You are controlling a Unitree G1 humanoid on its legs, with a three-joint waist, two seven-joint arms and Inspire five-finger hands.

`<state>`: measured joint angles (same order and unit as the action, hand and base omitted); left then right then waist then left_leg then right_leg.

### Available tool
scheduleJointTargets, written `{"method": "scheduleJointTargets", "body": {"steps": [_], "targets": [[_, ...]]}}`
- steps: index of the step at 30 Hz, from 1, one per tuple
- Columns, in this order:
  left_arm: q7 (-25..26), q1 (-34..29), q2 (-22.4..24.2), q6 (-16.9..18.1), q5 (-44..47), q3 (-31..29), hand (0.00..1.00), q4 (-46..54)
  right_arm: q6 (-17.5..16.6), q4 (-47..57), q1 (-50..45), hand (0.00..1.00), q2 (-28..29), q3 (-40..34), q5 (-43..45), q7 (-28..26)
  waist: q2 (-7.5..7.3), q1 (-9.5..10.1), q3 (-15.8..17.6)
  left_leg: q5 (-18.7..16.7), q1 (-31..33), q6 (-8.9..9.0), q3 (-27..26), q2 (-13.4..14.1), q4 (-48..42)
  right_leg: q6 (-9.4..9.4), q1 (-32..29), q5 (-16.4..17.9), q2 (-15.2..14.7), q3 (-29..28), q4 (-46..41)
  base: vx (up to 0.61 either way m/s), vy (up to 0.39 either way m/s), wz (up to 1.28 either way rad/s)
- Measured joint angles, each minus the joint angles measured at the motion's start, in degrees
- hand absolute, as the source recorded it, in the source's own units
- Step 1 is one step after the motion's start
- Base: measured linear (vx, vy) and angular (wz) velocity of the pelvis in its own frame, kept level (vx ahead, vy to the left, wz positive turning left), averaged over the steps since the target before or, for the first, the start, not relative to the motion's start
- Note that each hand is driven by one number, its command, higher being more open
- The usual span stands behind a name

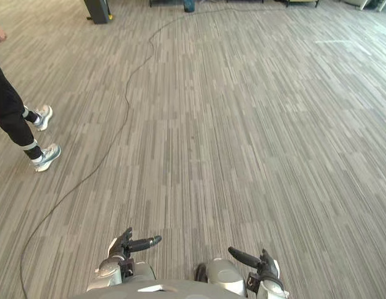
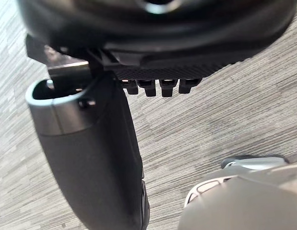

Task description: Pick up cushions and gather them together orderly.

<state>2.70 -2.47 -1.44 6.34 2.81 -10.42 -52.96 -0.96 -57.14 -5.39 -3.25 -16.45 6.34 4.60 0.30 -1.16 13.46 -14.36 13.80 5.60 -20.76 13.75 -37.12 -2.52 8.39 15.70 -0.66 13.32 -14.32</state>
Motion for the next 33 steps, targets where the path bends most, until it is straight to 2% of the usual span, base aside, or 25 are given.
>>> {"method": "scheduleJointTargets", "body": {"steps": [1,2,3,4,5,6,8,9,10,11,12,13,14,15,17,20,21,22,23,25,26,28,29,30,33], "targets": [[0.00,0.20,0.07,0.03,0.07,0.03,1.00,-0.02,-0.01,0.00,0.10,1.00,0.12,-0.18,0.00,0.09,-0.13,0.23,0.08,0.35,0.36,-0.01,0.36,-0.97,3.42,0.28,0.73,0.01,-0.30,-0.51,0.72,0.56,0.162,-0.57],[-0.16,0.79,0.11,-0.07,0.50,0.18,1.00,-0.14,-0.10,-0.03,0.19,1.00,0.50,-0.36,0.02,0.44,-0.36,0.88,0.16,3.51,1.18,0.09,2.30,-3.71,13.12,1.29,2.67,0.07,-1.15,-1.66,2.79,0.49,0.165,-0.61],[-0.09,0.98,-0.04,-0.20,1.16,0.48,1.00,-0.41,-0.11,-0.16,0.50,1.00,0.56,-0.25,0.02,0.67,-0.35,1.28,0.14,9.10,1.72,0.14,4.82,-5.27,19.59,2.66,4.59,0.28,-1.57,-3.36,4.97,0.53,0.198,-0.69],[-0.01,0.94,-0.18,-0.16,1.24,0.53,1.00,-0.84,-0.15,-0.30,0.72,1.00,0.56,-0.17,0.02,0.73,-0.29,1.43,0.09,11.60,1.61,0.15,5.69,-5.70,20.29,3.14,5.44,0.36,-1.67,-4.31,5.79,0.57,0.219,-0.88],[0.16,1.57,-1.58,-0.58,1.48,0.59,1.00,-2.96,-0.31,-1.56,2.09,1.00,1.55,0.30,0.01,0.78,-1.46,1.16,-0.30,15.03,1.35,-3.85,6.38,-7.44,19.16,4.16,6.69,0.77,-3.06,-7.00,6.32,0.69,0.259,-0.53],[0.14,1.85,-2.38,-0.86,1.59,0.71,1.00,-3.66,-0.31,-1.53,2.17,1.00,2.81,-0.05,0.38,0.59,-2.65,0.53,-0.78,12.69,2.21,-5.19,6.38,-7.92,16.70,4.44,5.33,0.62,-4.48,-7.62,4.18,0.56,0.212,-0.37],[-0.06,1.85,-3.16,-1.01,1.80,0.71,1.00,-3.91,-0.30,-1.46,1.92,1.00,3.37,-0.40,0.52,0.61,-3.53,0.84,-1.12,9.54,2.75,-6.08,6.17,-8.16,12.47,4.82,3.08,0.86,-5.55,-9.30,-2.48,0.47,0.196,-0.02],[0.36,2.02,-3.87,-1.32,2.25,1.16,1.00,-4.92,-0.44,-1.52,1.75,1.00,3.49,-0.35,0.50,0.58,-4.64,0.70,-1.61,6.10,0.76,-6.78,5.47,-9.28,10.93,6.22,-1.70,0.64,-7.34,-10.35,-16.14,0.51,0.220,-0.07],[0.52,2.17,-4.00,-1.46,2.24,1.29,1.00,-5.49,-0.55,-1.48,1.76,1.00,3.56,-0.28,0.49,0.58,-4.91,0.70,-1.69,4.53,-0.46,-6.95,5.15,-9.74,10.91,8.40,-4.42,-0.85,-8.29,-10.68,-23.29,0.60,0.240,-0.07],[0.64,2.66,-4.38,-1.64,2.25,1.55,1.00,-6.74,-0.69,-1.17,1.86,1.00,3.81,-0.23,0.55,0.48,-5.33,0.70,-1.62,2.81,-2.68,-7.48,4.22,-10.18,10.89,11.28,-8.64,-3.95,-10.40,-11.18,-33.93,0.48,0.160,-0.29],[0.94,2.88,-4.79,-2.15,2.27,2.42,1.00,-7.52,-0.83,-0.69,2.39,1.00,3.91,0.26,0.51,0.27,-5.32,0.71,-1.19,0.97,-6.23,-7.52,2.67,-10.24,11.07,11.55,-12.99,-4.19,-12.67,-9.82,-43.83,0.56,0.160,-0.60],[1.12,2.63,-4.66,-2.55,2.24,3.16,1.00,-7.51,-1.10,0.90,2.45,1.00,3.81,0.29,0.49,-0.21,-4.42,0.66,-0.73,-0.57,-10.80,-7.05,1.13,-9.71,12.76,8.76,-16.86,-2.87,-14.61,-6.80,-49.84,0.44,0.108,-0.69],[1.12,2.45,-4.56,-2.64,2.24,3.27,1.00,-7.51,-1.33,1.48,2.46,1.00,3.80,0.34,0.48,-0.28,-4.08,0.68,-0.60,-0.95,-12.28,-6.76,0.48,-9.41,13.47,7.95,-18.12,-2.41,-14.68,-5.98,-50.80,0.40,0.068,-0.85],[1.19,1.78,-4.32,-2.66,2.24,3.34,1.00,-7.37,-1.91,2.98,2.37,1.00,3.49,1.15,0.24,-0.48,-2.98,0.40,-0.55,-1.72,-16.45,-5.73,-1.25,-8.47,16.31,5.98,-22.53,-1.05,-14.25,-3.13,-51.07,0.38,0.016,-0.81],[1.27,1.64,-4.34,-2.73,2.23,3.46,1.00,-7.39,-2.27,4.21,2.38,1.00,3.74,1.11,0.32,-0.42,-3.11,-0.33,-0.37,-2.64,-20.83,-4.16,-3.51,-7.56,19.42,4.99,-28.06,-0.27,-13.27,1.44,-46.50,0.39,-0.027,-0.67],[0.93,1.87,-3.70,-2.88,1.92,4.46,1.00,-7.45,-2.21,4.63,2.63,1.00,3.67,0.65,0.53,-0.41,-3.50,-0.94,-0.12,-2.44,-26.99,-1.63,-7.68,-7.27,25.35,4.13,-31.64,-1.81,-11.59,10.39,-23.16,0.45,-0.077,-0.51],[0.81,2.27,-3.54,-2.88,1.40,5.18,1.00,-8.03,-2.06,4.64,2.69,1.00,3.63,-0.31,0.64,-0.51,-3.49,-1.51,0.01,-2.59,-29.82,-0.73,-9.01,-7.58,27.32,2.15,-31.49,-8.61,-10.71,11.85,-14.56,0.77,-0.176,-0.44],[0.73,2.81,-3.24,-2.92,1.05,5.17,1.00,-9.20,-1.80,4.26,2.97,1.00,3.28,-0.60,0.61,-0.48,-2.88,-2.04,0.27,-1.91,-32.61,0.25,-9.30,-7.41,29.04,-4.23,-30.12,-12.13,-9.41,12.52,-14.58,0.71,-0.182,-0.29],[0.69,3.37,-2.69,-2.95,1.00,5.19,1.00,-9.54,-1.74,4.08,3.33,1.00,2.71,-0.62,0.37,-0.48,-2.06,-2.01,0.58,-1.12,-33.16,0.80,-9.63,-6.90,29.59,-4.87,-30.02,-10.82,-8.96,12.59,-15.83,0.50,-0.123,-0.16],[0.32,4.08,-0.39,-2.95,0.23,5.08,1.00,-9.14,-1.20,3.86,3.43,1.00,2.20,-2.88,0.35,-0.29,-1.03,-2.61,0.87,2.98,-35.78,3.66,-10.04,-5.96,28.68,-6.48,-29.72,-3.92,-9.26,12.48,-22.47,0.49,-0.159,-0.14],[0.32,4.08,-0.10,-2.95,-0.20,5.08,1.00,-9.14,-0.97,3.94,3.23,1.00,2.14,-2.90,0.40,-0.26,-0.84,-2.80,0.77,3.24,-35.65,4.03,-9.63,-5.19,26.81,-6.48,-29.11,-3.05,-9.01,12.65,-22.83,0.61,-0.258,-0.13],[0.06,3.97,0.76,-3.11,-1.35,4.62,1.00,-8.17,-0.56,4.76,2.71,1.00,2.49,-2.54,0.36,-0.36,-0.34,-3.51,0.99,5.49,-30.44,5.52,-6.36,1.05,8.34,-5.96,-24.46,-0.71,-6.18,12.76,-20.49,0.45,-0.246,-0.21],[-0.16,3.68,1.64,-3.23,-1.44,3.90,1.00,-6.84,-0.54,5.62,2.49,1.00,2.65,-2.25,0.35,-0.27,0.66,-3.31,1.18,8.06,-24.13,3.97,-2.64,5.92,-7.83,-5.86,-21.08,-0.52,-3.11,11.89,-17.57,0.37,-0.202,-0.77],[-0.25,3.44,2.32,-3.16,-1.50,2.42,1.00,-5.18,-0.54,5.71,2.45,1.00,2.84,-0.53,0.39,-0.20,1.31,-2.68,1.15,7.99,-17.88,3.63,-0.06,8.56,-22.53,-5.94,-17.54,-0.44,0.04,9.68,-14.61,0.35,-0.163,-0.86],[-0.16,3.15,1.95,-2.87,-1.31,2.19,1.00,-2.98,-0.30,5.69,2.19,1.00,3.27,1.85,0.52,-0.25,0.84,-2.00,1.25,4.27,-8.50,1.18,1.28,8.49,-27.77,-6.65,-10.71,0.62,3.17,5.09,-9.84,0.30,-0.044,-0.89]]}}
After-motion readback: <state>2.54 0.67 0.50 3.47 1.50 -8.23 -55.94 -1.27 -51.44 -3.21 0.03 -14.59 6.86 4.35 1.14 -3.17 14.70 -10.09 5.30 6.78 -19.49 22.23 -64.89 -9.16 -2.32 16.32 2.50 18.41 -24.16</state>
